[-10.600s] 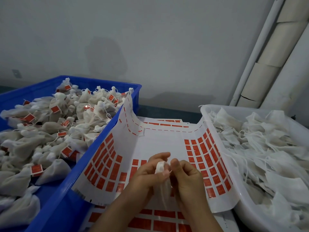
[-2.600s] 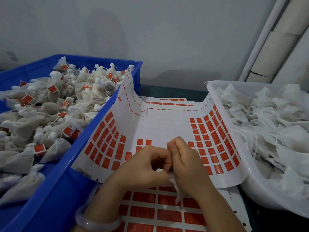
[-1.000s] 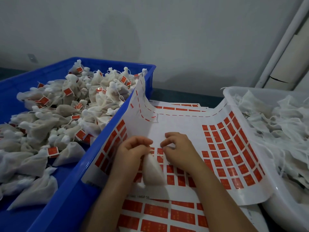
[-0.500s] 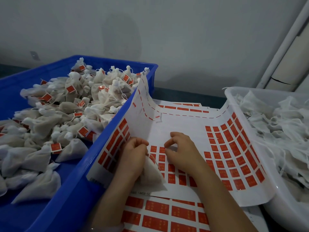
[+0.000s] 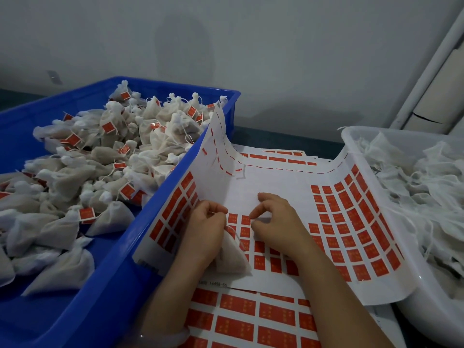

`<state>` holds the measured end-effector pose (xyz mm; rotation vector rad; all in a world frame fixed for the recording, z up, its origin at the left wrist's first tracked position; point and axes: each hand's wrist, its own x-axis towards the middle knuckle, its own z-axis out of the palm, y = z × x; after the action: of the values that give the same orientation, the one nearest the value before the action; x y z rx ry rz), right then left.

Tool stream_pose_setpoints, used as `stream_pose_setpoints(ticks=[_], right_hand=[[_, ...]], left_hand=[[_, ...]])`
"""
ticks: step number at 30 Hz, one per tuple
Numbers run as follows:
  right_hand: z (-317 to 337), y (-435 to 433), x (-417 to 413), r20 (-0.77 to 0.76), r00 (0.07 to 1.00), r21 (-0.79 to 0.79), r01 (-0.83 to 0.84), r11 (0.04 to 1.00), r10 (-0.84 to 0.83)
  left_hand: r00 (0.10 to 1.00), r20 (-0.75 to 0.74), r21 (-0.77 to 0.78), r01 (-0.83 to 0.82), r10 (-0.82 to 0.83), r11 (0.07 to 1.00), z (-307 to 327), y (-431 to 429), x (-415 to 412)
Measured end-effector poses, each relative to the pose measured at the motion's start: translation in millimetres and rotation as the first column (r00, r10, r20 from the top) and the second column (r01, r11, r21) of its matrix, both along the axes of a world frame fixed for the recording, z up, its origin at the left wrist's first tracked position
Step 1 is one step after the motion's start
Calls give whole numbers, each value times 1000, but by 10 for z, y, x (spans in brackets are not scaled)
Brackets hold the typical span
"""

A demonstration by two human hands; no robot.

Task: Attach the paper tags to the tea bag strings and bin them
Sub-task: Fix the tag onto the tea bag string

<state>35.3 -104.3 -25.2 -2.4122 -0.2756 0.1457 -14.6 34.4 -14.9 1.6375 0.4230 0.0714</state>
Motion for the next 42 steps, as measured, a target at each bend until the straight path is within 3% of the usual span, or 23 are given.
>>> stream_pose_setpoints(ticks=[28,37,42], right_hand=[[-6,22,16,-3,999,19,42,999,-42],[-52,51,50,2,1000,-71,6,997,-6],[-39,43,26,17,999,-25,43,999,-43]], left_hand=[[999,49,31,2,-3,1000,-11,-12,-10],[998,55,49,12,-15,999,-18,-25,-7],[998,54,37,10,-12,999,-13,-24,-3]])
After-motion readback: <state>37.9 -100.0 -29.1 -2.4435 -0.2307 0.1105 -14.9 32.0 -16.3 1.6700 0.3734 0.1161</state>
